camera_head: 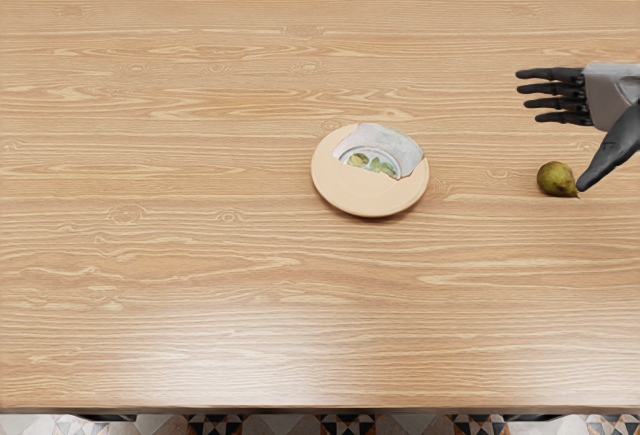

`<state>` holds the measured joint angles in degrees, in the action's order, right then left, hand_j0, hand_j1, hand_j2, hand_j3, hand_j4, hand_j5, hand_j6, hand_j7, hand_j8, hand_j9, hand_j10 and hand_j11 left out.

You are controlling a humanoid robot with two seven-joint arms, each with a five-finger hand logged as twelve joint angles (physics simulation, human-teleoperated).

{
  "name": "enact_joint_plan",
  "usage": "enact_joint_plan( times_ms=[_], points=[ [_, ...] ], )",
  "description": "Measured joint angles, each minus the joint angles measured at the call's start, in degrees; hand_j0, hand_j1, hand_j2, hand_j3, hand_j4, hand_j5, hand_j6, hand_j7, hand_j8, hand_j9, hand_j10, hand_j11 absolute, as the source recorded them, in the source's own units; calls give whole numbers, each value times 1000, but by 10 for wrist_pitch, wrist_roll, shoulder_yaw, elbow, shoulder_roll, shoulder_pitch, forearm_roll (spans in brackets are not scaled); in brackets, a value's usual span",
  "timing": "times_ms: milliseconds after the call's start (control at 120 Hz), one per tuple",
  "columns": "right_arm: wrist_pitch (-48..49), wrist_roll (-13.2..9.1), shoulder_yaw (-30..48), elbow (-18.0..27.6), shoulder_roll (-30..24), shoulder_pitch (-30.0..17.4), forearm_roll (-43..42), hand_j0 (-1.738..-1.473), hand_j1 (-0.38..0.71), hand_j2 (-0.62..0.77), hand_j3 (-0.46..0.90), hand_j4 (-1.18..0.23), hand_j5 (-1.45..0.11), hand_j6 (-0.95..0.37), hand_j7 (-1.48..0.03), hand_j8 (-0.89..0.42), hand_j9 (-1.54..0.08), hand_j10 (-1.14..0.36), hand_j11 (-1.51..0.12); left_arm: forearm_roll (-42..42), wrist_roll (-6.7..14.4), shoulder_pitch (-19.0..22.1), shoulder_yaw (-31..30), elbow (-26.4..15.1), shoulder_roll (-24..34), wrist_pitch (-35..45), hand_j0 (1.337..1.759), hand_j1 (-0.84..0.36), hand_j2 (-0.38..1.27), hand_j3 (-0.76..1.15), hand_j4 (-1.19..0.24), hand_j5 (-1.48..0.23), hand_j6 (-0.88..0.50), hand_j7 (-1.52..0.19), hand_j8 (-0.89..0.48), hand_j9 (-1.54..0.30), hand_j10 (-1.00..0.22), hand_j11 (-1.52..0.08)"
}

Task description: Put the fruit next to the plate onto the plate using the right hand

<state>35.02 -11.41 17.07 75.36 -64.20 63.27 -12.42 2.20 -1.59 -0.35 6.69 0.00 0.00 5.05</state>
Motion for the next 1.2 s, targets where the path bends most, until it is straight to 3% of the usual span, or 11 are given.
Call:
enact_joint_plan(
  times_ms=[200, 300, 433, 542, 650, 892, 1200],
  points=[
    [0, -5, 1, 6, 15, 5, -22, -1658, -349, 1, 0, -3, 0, -3, 0, -3, 0, -2, 0, 0, 0, 0, 0, 0, 0, 0, 1658, 349, 1, 0, 0, 0, 0, 0, 0, 0, 0, 0],
    [-52, -18, -2, 14, 20, 4, -81, -1658, -349, 1, 0, -3, 0, -4, 0, -3, 0, -3, 0, 0, 0, 0, 0, 0, 0, 0, 1658, 349, 1, 0, 0, 0, 0, 0, 0, 0, 0, 0],
    [-142, -90, -5, 30, 26, 0, -159, -1658, -349, 1, 0, -4, -1, -5, 0, -4, 0, -3, 0, 0, 0, 0, 0, 0, 0, 0, 1658, 349, 1, 0, 0, 0, 0, 0, 0, 0, 0, 0],
    [-252, -177, -7, 71, 39, -9, -241, -1658, -349, 1, 0, -5, -1, -7, 0, -6, 0, -4, 0, 0, 0, 0, 0, 0, 0, 0, 1658, 349, 1, 0, 0, 0, 0, 0, 0, 0, 0, 0],
    [-349, -215, -7, 94, 52, -23, -308, -1658, -349, 1, 0, -6, -1, -8, 0, -7, -1, -5, 0, 0, 0, 0, 0, 0, 0, 0, 1658, 349, 0, 0, 0, 0, 0, 0, 0, 0, 0, 0],
    [-464, -234, -7, 103, 118, -60, -443, -1658, -341, 1, 0, -15, -12, -18, -10, -16, -11, -14, -11, 0, 0, 0, 0, 0, 0, 0, 1658, 349, 0, 0, 0, 0, 0, 0, 0, 0, 0, 0],
    [-553, -236, -7, 70, 169, -122, -493, -1658, -259, -12, 0, -84, -102, -87, -101, -85, -102, -83, -101, 0, 0, 0, 0, 0, 0, 0, 1658, 349, 0, 0, 0, 0, 0, 0, 0, 0, 0, 0]
  ],
)
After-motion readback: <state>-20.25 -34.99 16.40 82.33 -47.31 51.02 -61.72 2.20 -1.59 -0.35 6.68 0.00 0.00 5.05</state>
